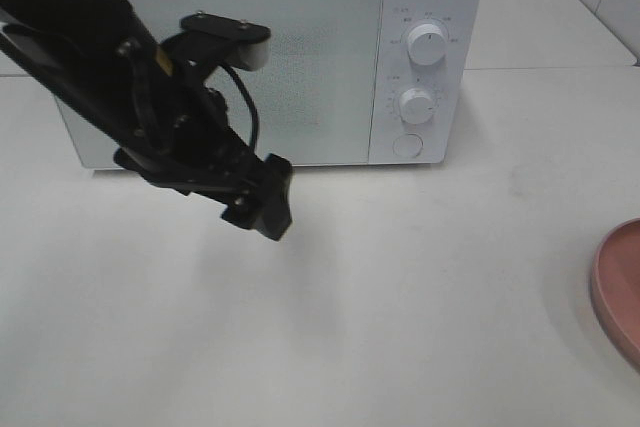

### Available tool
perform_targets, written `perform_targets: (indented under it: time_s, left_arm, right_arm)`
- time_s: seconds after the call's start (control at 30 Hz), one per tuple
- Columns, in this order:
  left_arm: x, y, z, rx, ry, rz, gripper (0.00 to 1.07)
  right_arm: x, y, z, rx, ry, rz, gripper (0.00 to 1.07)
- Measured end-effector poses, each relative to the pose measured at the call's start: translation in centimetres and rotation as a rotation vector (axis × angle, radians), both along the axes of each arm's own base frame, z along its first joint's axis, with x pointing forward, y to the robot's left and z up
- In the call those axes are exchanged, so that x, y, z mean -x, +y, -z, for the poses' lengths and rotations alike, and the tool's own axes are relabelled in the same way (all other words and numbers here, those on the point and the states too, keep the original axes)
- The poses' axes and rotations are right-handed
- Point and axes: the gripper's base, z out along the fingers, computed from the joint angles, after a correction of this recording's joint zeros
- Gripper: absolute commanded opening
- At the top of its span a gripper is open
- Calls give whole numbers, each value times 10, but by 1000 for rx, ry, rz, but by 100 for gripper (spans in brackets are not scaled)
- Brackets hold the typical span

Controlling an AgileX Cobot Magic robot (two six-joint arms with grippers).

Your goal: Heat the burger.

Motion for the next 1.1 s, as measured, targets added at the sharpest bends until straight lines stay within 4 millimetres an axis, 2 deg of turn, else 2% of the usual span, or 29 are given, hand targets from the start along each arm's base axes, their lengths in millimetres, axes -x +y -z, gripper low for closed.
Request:
perform_targets:
  time_s: [0.07,0.1,0.13,0.2,0.23,0.27,0.3,0.33,0.37,0.4,0.47,0.5,0.53,0.6,0.63,0.67,0.73,0.8,0.9,0.97,1.1]
  left_arm:
    - [-7,23,-10,-14,26,-57,98]
    - [-7,23,-10,-14,26,-57,98]
    - [-11,39,-16,-21,38,-101,98]
    - [-13,46,-19,-22,43,-120,98]
    - [-16,63,-27,-26,52,-164,98]
    - [-16,63,-27,-26,52,-164,98]
    - [-17,70,-30,-30,56,-180,98]
    - [-18,86,-36,-35,65,-225,98]
    - [-18,86,-36,-35,65,-225,98]
    - [-19,102,-43,-36,71,-268,98]
    - [-19,108,-45,-38,70,-286,98]
    - [-19,123,-51,-42,78,-327,98]
    - [-19,123,-51,-42,78,-327,98]
    - [-17,143,-57,-51,99,-384,98]
    - [-17,143,-57,-51,99,-384,98]
    - [-16,157,-60,-68,112,-420,98]
    - [-15,162,-61,-75,115,-433,98]
    - [-11,185,-67,-79,115,-504,98]
    - [-9,189,-67,-76,116,-519,98]
    - [1,199,-69,-68,120,-557,98]
    - [13,203,-69,-69,123,-569,98]
  right_arm:
    - [0,0,0,0,0,0,75]
    - [0,0,0,0,0,0,75]
    - [0,0,0,0,0,0,75]
    - [0,0,0,0,0,0,75]
    - [0,0,0,0,0,0,75]
    - [0,0,0,0,0,0,75]
    - [0,0,0,0,0,0,75]
    - [0,0,0,0,0,0,75]
    - [0,0,0,0,0,0,75]
    - [0,0,0,0,0,0,75]
    - [0,0,0,0,0,0,75]
    - [0,0,0,0,0,0,75]
    - [0,0,0,0,0,0,75]
    - [0,0,0,0,0,0,75]
    - [0,0,0,0,0,0,75]
    - [0,0,0,0,0,0,75]
    - [0,0,0,0,0,0,75]
    - [0,0,0,0,0,0,75]
    - [0,0,0,0,0,0,75]
    - [0,0,0,0,0,0,75]
    - [0,0,0,0,0,0,75]
